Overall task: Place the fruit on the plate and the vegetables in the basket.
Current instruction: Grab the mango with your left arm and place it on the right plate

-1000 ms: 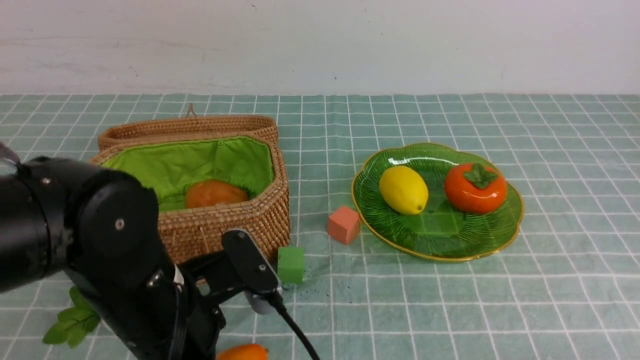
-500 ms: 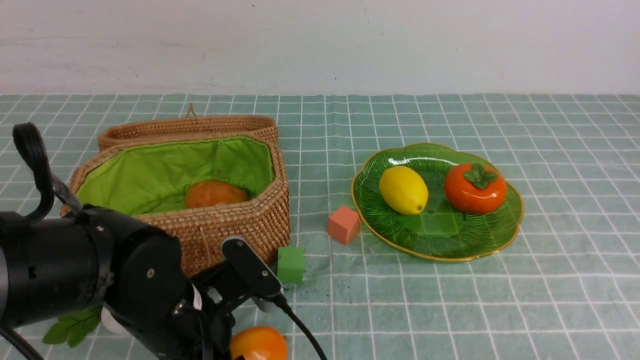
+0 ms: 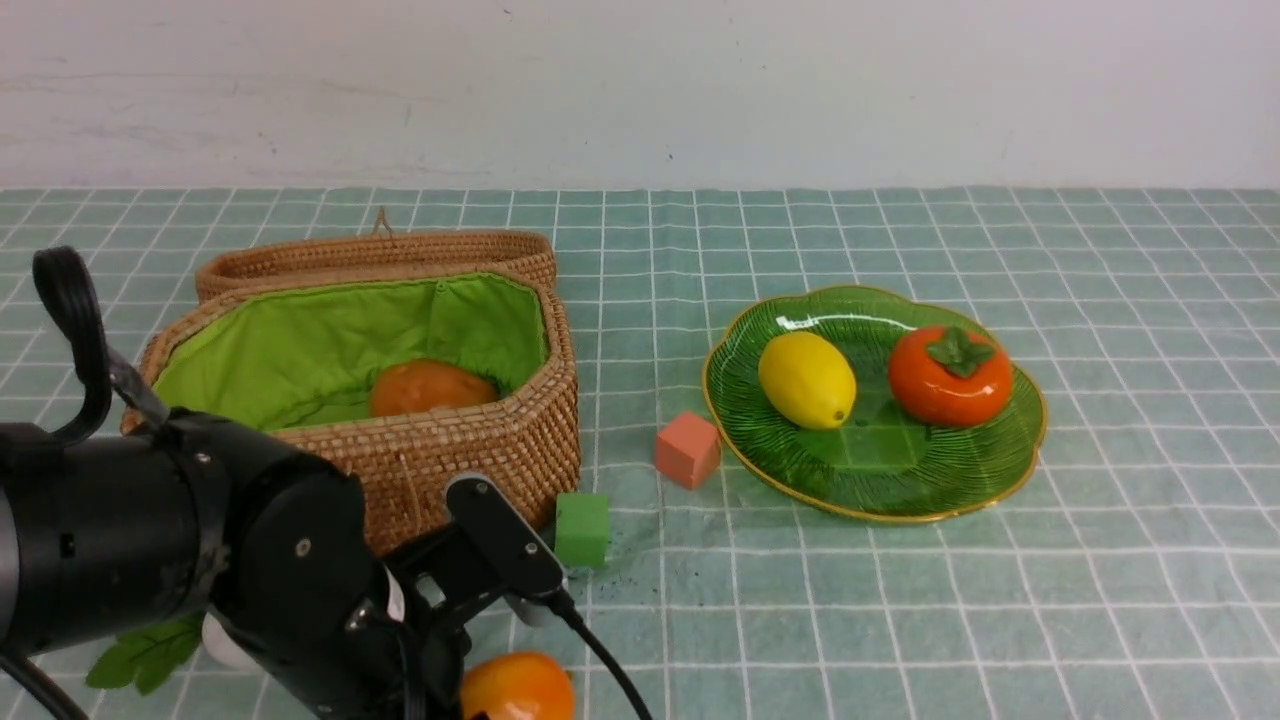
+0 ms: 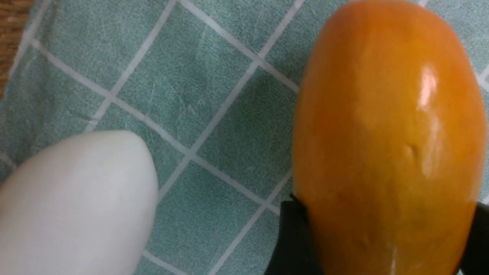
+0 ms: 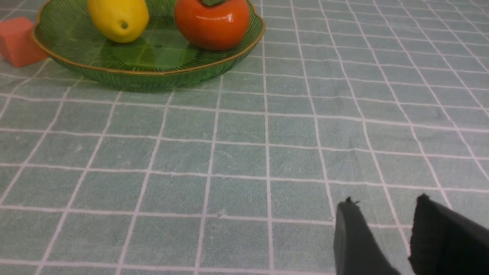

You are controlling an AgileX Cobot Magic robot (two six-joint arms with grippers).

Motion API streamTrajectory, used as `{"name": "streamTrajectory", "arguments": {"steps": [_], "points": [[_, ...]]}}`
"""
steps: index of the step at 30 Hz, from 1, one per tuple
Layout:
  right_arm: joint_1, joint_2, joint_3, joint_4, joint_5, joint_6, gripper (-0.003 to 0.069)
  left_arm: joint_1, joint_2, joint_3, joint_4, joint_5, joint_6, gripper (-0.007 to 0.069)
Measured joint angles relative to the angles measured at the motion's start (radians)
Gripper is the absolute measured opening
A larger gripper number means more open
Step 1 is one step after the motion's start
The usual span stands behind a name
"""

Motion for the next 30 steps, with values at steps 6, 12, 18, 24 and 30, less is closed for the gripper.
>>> {"name": "streamTrajectory", "arguments": {"steps": [6,12,18,24,30], "points": [[0.000,0.000,0.000,-0.001,-0.004,0.000,0.0239,0.000,0.002,-0.002,0.012,-0.009,0.000,0.0490],[0.000,0.000,0.000,-0.002,-0.004,0.000,0.0240,0.000,0.008,-0.005,0.022,-0.039,0.000,0.0490],[0.000,0.000,0.000,-0.003,-0.004,0.000,0.0240,0.000,0.009,-0.005,0.026,-0.060,-0.001,0.0490],[0.000,0.000,0.000,-0.003,-0.004,0.000,0.0241,0.000,0.009,-0.007,0.026,-0.060,-0.008,0.0490],[0.000,0.000,0.000,-0.003,-0.004,0.000,0.0241,0.000,0.009,-0.056,0.026,-0.025,-0.008,0.0490]]}}
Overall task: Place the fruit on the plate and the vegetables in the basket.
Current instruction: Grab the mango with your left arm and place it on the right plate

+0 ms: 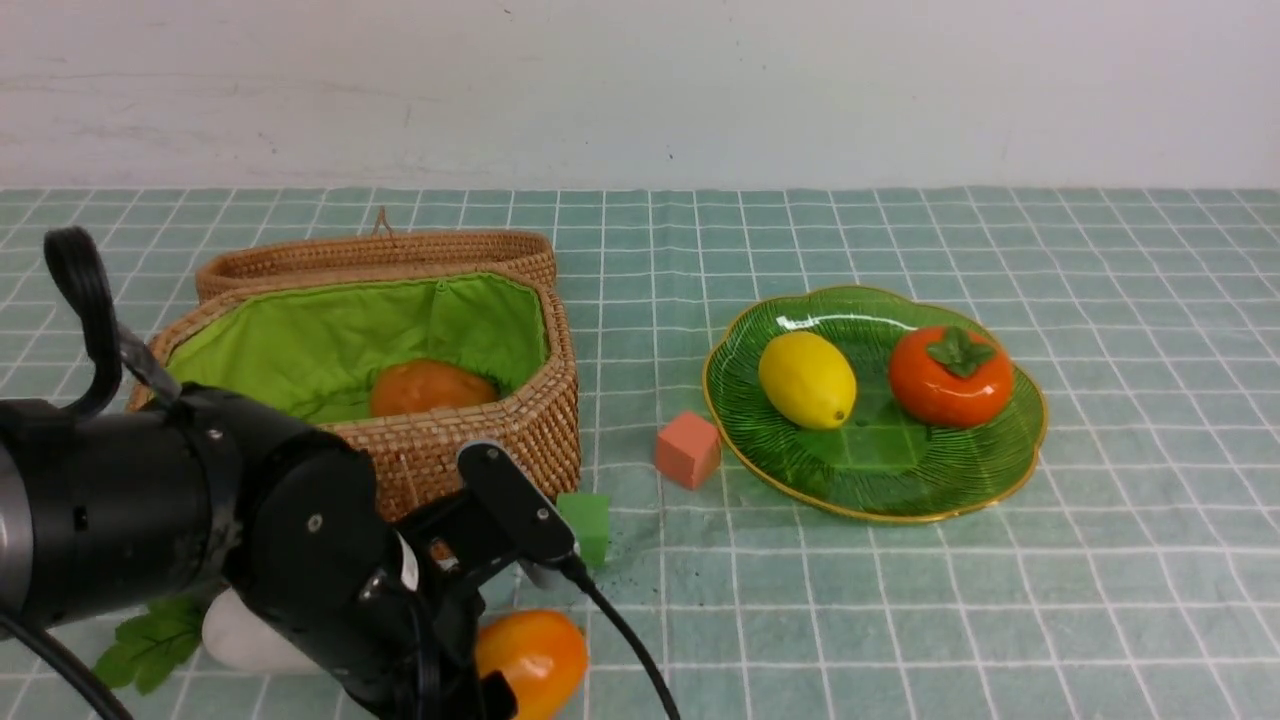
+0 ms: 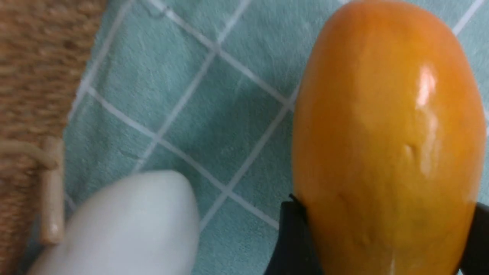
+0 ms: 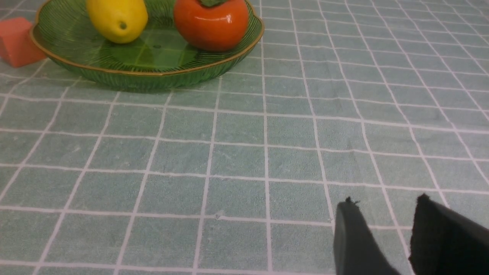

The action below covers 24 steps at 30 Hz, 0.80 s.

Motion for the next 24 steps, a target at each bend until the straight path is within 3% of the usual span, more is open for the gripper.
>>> {"name": "streamTrajectory", "arguments": {"steps": [13,18,24], "points": [[0.000,0.000,0.000,-0.001,0.000,0.000,0.0241,0.000,0.001,-0.190,-0.024,0.084,0.005,0.0490],[0.000,0.000,0.000,-0.001,0.000,0.000,0.0241,0.000,0.017,-0.291,-0.031,0.105,0.062,0.0490],[0.000,0.000,0.000,-0.001,-0.001,0.000,0.0241,-0.002,0.125,-0.495,-0.057,0.178,0.078,0.0490]]}}
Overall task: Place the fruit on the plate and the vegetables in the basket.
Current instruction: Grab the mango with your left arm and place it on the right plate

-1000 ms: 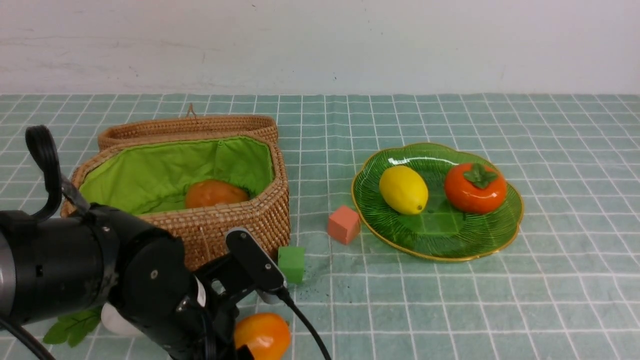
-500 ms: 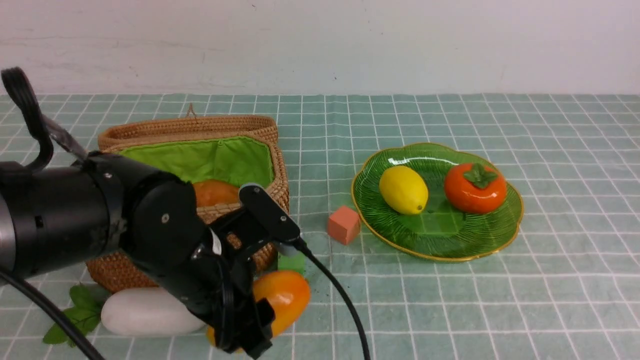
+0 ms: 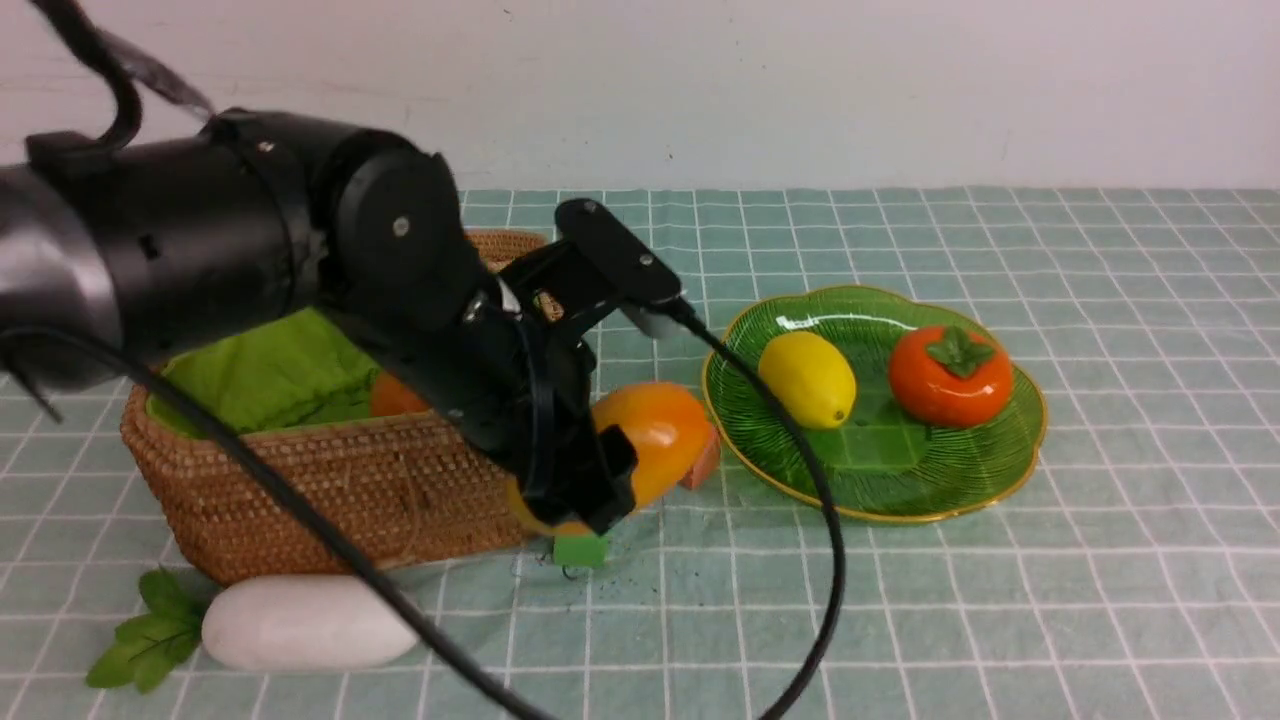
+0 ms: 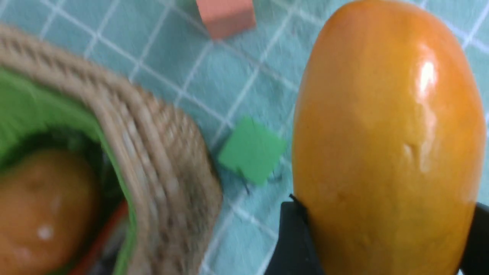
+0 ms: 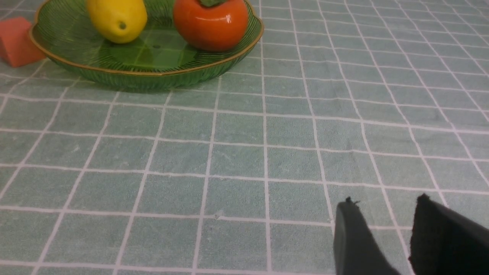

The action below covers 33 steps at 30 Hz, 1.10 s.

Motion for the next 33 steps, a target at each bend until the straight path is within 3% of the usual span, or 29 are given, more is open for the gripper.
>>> {"name": "streamTrajectory", "arguments": {"steps": [8,14,30,33], "points": [[0.000,0.000,0.000,0.000,0.000,0.000,0.0241,-0.098,0.358,-0.492,0.036,0.149,0.021,0.0490],[0.000,0.000,0.000,0.000,0.000,0.000,0.0241,-0.110,0.564,-0.741,0.025,0.236,-0.029,0.0490],[0.000,0.000,0.000,0.000,0.000,0.000,0.0241,-0.161,0.622,-0.784,0.103,0.199,-0.148,0.0491],[0.000,0.000,0.000,0.000,0.000,0.000,0.0241,-0.164,0.622,-0.784,0.114,0.178,-0.178,0.0551]]}}
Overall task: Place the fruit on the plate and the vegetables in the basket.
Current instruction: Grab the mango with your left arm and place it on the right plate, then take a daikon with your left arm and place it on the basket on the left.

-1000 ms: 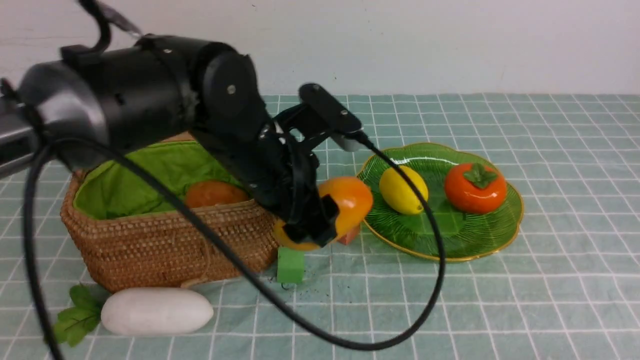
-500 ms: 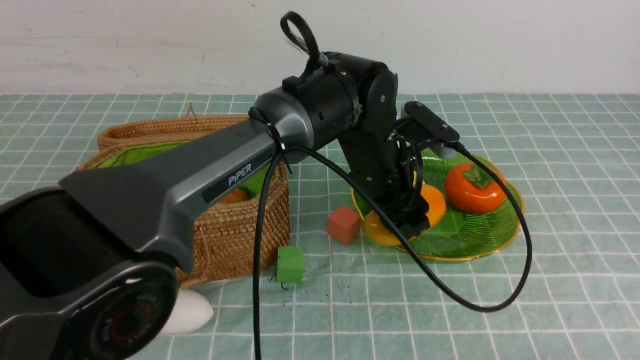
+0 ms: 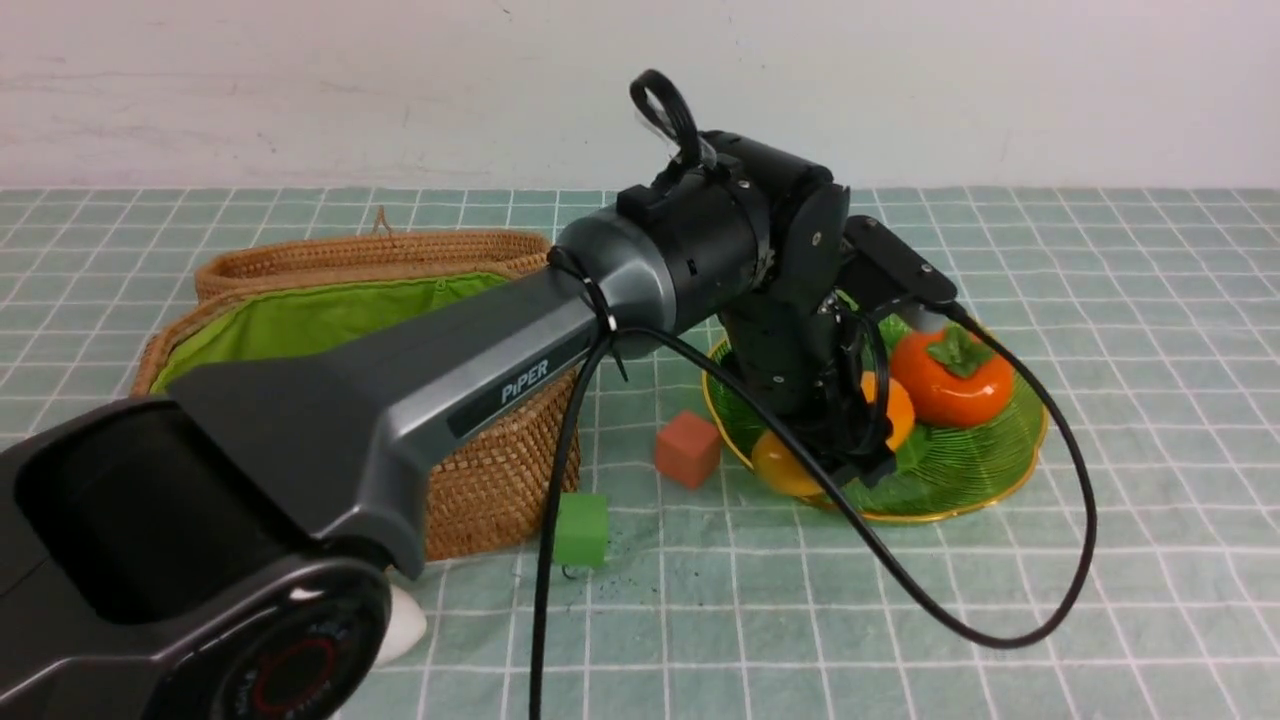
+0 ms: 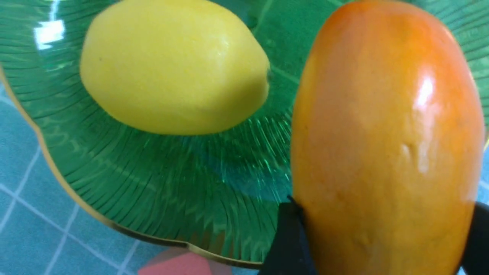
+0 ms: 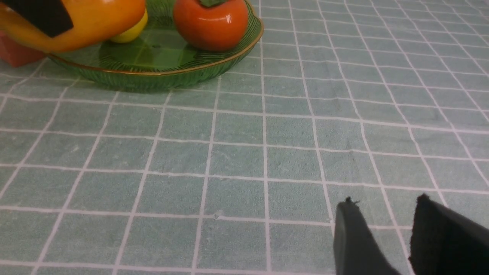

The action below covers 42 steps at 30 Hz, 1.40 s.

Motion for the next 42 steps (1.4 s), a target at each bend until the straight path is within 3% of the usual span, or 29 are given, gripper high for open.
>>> {"name": "streamTrajectory", "arguments": {"steps": [3,7,12,19,22,29,35,42], "points": [[0.000,0.000,0.000,0.000,0.000,0.000,0.0241,0.000,-0.012,0.000,0.003,-0.016,-0.019,0.0645],[0.000,0.000,0.000,0.000,0.000,0.000,0.0241,0.000,-0.045,0.000,0.003,-0.025,-0.028,0.0668],[0.000,0.000,0.000,0.000,0.000,0.000,0.0241,0.000,-0.099,0.000,0.006,0.022,-0.028,0.0652],[0.000,0.000,0.000,0.000,0.000,0.000,0.0241,0.022,-0.269,0.005,0.036,0.234,-0.028,0.0570],[0.000,0.000,0.000,0.000,0.000,0.000,0.0241,0.041,-0.364,0.042,0.045,0.253,-0.028,0.0545],[0.000,0.000,0.000,0.000,0.000,0.000,0.0241,0.132,-0.698,0.449,0.058,0.254,-0.020,0.0524],[0.000,0.000,0.000,0.000,0.000,0.000,0.0241,0.287,-0.933,0.860,-0.051,0.251,-0.007,0.0524],[0.000,0.000,0.000,0.000,0.000,0.000,0.0241,0.327,-1.049,1.167,-0.143,0.080,0.014,0.0521]]}}
